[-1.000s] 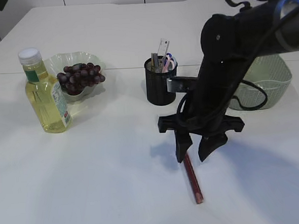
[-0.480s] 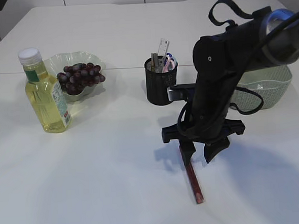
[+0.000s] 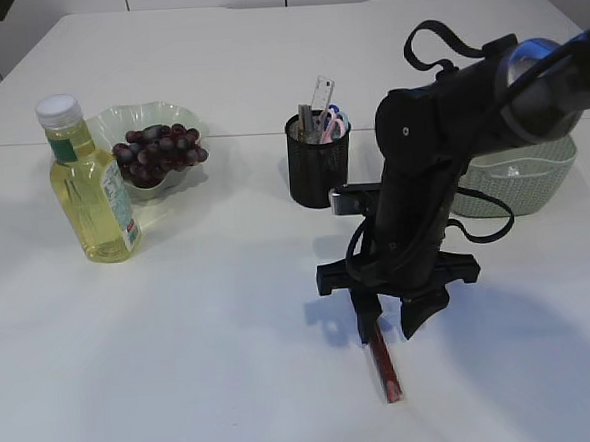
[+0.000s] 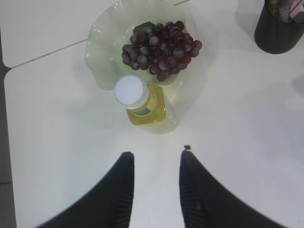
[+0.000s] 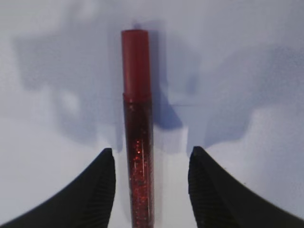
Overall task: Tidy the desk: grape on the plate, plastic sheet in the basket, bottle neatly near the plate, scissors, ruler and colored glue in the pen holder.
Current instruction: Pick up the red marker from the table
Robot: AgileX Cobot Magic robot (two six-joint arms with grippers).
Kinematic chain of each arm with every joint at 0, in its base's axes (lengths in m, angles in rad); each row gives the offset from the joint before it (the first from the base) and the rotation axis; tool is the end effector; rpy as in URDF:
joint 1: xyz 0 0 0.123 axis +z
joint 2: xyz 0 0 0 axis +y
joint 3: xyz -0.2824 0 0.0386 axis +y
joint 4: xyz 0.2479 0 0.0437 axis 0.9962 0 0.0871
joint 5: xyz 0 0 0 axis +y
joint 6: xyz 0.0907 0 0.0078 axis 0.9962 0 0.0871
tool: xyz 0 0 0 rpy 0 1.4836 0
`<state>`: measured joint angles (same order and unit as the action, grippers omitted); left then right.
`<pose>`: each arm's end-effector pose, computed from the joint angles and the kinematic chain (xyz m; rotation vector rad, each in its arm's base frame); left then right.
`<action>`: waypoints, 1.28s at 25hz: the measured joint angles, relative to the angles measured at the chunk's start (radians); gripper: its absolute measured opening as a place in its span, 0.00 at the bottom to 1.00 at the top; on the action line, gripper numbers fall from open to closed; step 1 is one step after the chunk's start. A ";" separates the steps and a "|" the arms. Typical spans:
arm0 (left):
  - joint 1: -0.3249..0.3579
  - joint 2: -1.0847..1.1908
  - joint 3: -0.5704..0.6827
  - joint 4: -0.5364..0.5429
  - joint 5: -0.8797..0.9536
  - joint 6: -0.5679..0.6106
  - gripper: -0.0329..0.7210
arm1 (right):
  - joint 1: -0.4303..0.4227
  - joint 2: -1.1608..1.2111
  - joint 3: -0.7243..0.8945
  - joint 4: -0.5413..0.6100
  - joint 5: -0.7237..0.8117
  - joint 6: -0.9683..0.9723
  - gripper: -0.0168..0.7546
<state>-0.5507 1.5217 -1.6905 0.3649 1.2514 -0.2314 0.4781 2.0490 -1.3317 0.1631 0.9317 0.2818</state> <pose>0.2801 -0.1358 0.4207 0.4075 2.4361 0.1606 0.3328 0.1859 0.1357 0.1539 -3.0913 -0.1941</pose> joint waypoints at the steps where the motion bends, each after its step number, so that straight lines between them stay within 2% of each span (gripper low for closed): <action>1: 0.000 0.000 0.000 0.000 0.000 0.000 0.36 | 0.000 0.003 0.000 0.002 0.000 0.000 0.55; 24: 0.000 0.000 0.000 0.000 0.000 0.000 0.36 | 0.000 0.040 -0.002 0.017 0.009 -0.007 0.53; 27: 0.000 0.000 0.000 0.000 0.000 0.000 0.36 | 0.000 0.040 -0.002 0.017 0.009 -0.011 0.46; 32: 0.000 0.000 0.000 0.000 0.000 0.000 0.36 | 0.000 0.042 -0.002 0.019 0.011 -0.015 0.27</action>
<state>-0.5507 1.5217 -1.6905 0.3649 1.2514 -0.2314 0.4781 2.0909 -1.3335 0.1818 0.9426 0.2667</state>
